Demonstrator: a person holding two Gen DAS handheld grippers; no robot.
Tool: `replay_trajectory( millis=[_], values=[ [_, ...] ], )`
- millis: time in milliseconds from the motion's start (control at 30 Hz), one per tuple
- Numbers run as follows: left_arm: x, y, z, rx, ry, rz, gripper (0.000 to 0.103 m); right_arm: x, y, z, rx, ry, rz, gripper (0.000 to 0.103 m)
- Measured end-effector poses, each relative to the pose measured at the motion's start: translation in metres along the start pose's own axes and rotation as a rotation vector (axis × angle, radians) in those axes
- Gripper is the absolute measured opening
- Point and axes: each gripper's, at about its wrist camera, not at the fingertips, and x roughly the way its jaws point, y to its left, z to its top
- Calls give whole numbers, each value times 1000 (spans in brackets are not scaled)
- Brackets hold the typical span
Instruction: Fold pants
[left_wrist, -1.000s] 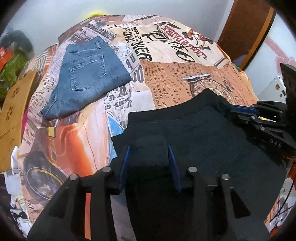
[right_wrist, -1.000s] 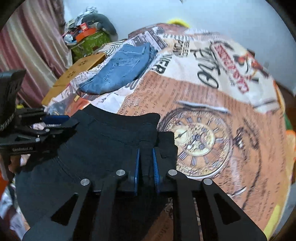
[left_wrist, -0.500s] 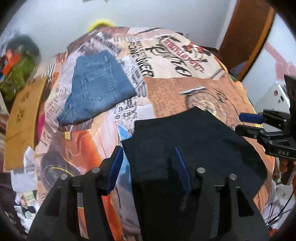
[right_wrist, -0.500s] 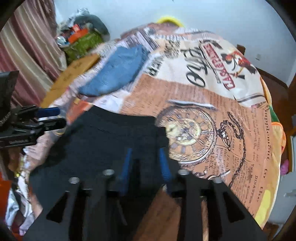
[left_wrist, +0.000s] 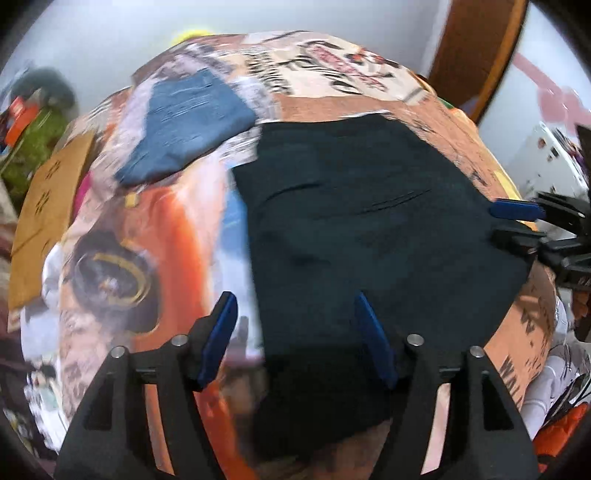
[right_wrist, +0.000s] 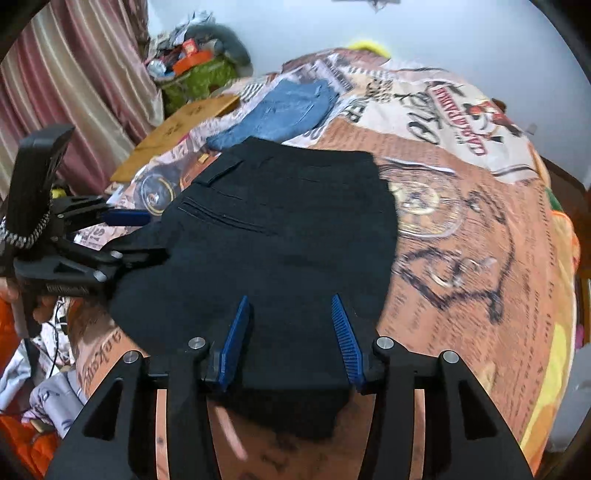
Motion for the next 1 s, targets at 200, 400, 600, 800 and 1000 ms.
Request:
replay_trajectory(
  millis=[200,400,600,800,1000],
  values=[
    [-6,31,-29,-117,-1,-3,71,-18,-23,-17,107,-8,12,49],
    [-4,38,-45,-83,54,178,67,-31,-33,-27,131,0,-38,51],
    [-32,60,-35,-189,-26,157,67,-48,-37,-9,95,-31,-120,53],
    [-44,52,15,-216,-114,3,76,-48,-41,17,116,-76,-86,60],
    [-2,32,38,-208,-21,-130,77,-5,-50,21,199,20,10,60]
  ],
)
